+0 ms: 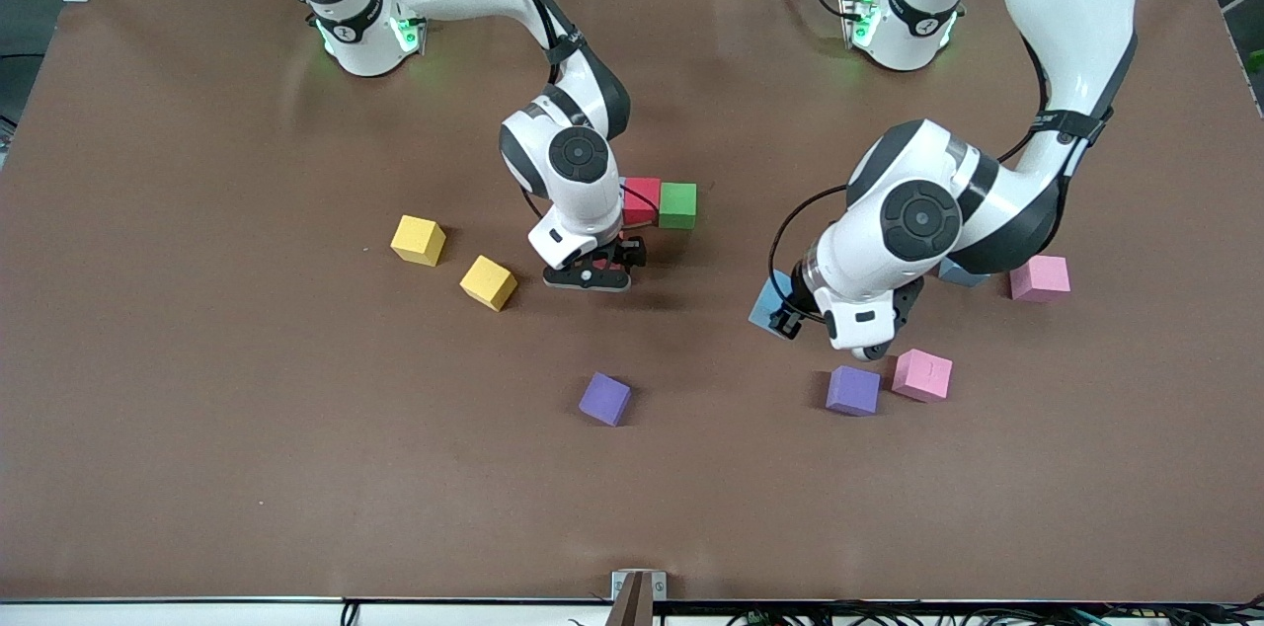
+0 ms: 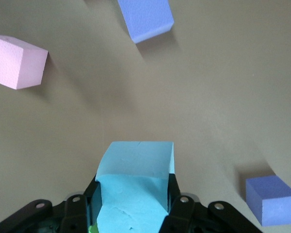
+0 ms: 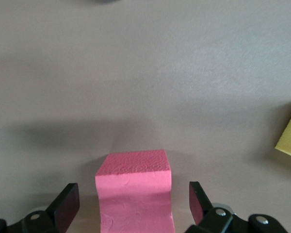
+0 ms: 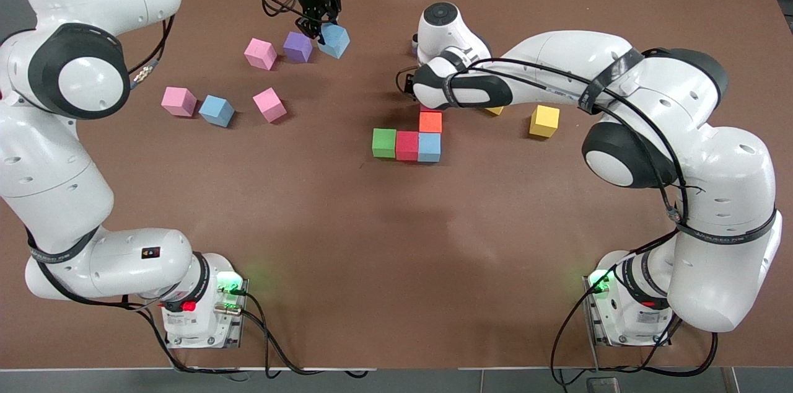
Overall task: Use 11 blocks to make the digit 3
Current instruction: 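Release the red block and grasp the yellow block with the right gripper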
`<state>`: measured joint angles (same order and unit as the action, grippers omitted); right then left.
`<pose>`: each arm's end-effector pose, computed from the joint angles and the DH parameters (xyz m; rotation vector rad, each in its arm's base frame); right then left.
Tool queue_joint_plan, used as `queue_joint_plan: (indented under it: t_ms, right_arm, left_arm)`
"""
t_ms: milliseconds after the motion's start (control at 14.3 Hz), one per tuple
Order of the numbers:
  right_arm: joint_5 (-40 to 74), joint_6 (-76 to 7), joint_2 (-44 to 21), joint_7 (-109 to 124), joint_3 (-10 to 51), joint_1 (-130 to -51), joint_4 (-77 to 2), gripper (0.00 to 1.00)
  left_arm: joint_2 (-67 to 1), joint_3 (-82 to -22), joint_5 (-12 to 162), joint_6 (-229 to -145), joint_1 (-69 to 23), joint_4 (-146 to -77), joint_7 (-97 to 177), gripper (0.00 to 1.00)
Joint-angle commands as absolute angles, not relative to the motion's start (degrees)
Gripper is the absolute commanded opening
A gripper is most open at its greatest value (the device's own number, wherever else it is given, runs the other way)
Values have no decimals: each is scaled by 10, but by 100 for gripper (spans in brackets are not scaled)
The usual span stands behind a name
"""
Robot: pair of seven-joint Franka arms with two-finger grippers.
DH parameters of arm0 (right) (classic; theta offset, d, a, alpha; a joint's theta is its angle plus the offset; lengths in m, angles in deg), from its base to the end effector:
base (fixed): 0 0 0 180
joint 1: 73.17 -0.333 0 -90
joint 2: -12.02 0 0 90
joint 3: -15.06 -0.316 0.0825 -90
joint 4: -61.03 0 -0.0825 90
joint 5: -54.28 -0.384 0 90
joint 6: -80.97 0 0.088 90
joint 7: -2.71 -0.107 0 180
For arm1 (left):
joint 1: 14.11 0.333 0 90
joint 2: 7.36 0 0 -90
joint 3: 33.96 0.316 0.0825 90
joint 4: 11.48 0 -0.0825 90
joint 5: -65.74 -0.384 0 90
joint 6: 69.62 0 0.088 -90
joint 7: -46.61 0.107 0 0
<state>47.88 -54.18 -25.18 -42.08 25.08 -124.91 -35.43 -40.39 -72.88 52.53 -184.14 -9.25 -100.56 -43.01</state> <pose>0.5001 0.4654 0.2302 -3.1293 0.1480 -0.0695 0.6103 -0.3096 0.3691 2.7281 1.4079 -0.1913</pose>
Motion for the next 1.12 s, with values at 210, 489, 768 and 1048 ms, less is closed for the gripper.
queue_joint_plan:
  t_ms: [210, 489, 768, 1048]
  right_arm:
    - [488, -503, -198, -436, 265, -1194, -377, 100]
    - [491, -505, -182, -429, 318, -1179, -419, 100]
    - [484, -569, -139, -433, 317, -1146, -525, 100]
    - [442, -596, -131, -440, 317, -1150, -557, 100]
  left_arm:
    - [-409, -727, 522, -1827, -119, -966, -475, 17]
    - [-412, -726, 518, -1770, -127, -937, -481, 17]
    - [-422, -725, 517, -1771, -128, -937, -481, 17]
    - [-441, -724, 511, -1784, -142, -932, -481, 17]
